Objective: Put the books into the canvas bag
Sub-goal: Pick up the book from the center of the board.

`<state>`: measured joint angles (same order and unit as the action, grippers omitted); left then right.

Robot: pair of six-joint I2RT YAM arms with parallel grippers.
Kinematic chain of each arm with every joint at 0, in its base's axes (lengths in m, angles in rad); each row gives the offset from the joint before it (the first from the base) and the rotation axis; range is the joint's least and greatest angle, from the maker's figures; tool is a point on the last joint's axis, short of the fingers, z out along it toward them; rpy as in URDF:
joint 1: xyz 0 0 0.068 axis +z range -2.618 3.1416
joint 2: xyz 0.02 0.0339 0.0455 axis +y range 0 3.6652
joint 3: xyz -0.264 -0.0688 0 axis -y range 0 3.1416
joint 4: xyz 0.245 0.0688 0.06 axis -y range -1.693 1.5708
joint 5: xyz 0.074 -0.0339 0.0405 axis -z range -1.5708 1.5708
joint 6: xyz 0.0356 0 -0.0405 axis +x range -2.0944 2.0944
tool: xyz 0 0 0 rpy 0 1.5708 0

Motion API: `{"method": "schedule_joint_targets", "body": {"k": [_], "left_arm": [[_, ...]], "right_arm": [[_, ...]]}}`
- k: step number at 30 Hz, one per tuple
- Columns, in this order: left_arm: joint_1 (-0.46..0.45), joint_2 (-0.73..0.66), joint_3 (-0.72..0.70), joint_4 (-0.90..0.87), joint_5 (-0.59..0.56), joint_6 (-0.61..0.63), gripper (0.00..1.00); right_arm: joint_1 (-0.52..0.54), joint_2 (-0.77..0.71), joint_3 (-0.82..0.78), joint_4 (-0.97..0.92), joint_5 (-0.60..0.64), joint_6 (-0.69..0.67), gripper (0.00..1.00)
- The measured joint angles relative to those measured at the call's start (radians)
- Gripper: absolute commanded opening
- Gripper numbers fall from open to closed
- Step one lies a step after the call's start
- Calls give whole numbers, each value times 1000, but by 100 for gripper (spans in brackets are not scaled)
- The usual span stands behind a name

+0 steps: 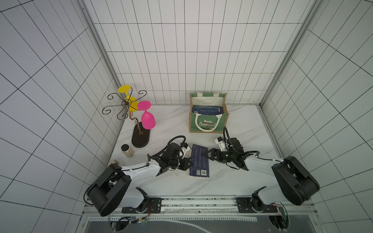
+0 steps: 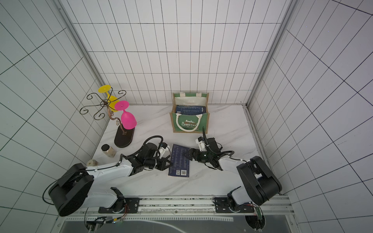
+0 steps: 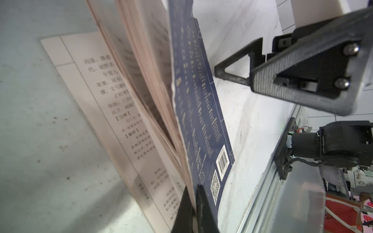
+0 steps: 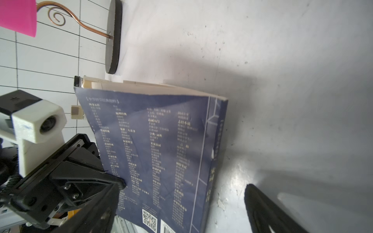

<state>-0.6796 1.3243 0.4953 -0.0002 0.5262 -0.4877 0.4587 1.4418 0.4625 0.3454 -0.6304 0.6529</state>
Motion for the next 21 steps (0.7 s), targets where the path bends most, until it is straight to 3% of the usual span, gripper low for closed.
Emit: {"method": "schedule_joint_targets", "body": {"k": [7,10,15,17,20,21], "left_arm": [[0,-21,-7,4,95,63,0],[-8,-19,-7,16,131,67,0],[-26,0,-6,42,163,70,1],[-27,13,-6,48,164,70,15],[-29,27,0,48,166,66,49],[-31,29,4,48,167,64,56]], "right_arm": [[-23,12,-25,42,-141,-83,93],[-24,43,-44,108,-200,-88,66],[-36,50,-86,206,-257,-55,12],[-35,42,-87,230,-276,-43,0],[-35,12,-87,248,-288,-31,0],[-35,-2,-87,254,-290,-28,0]]}}
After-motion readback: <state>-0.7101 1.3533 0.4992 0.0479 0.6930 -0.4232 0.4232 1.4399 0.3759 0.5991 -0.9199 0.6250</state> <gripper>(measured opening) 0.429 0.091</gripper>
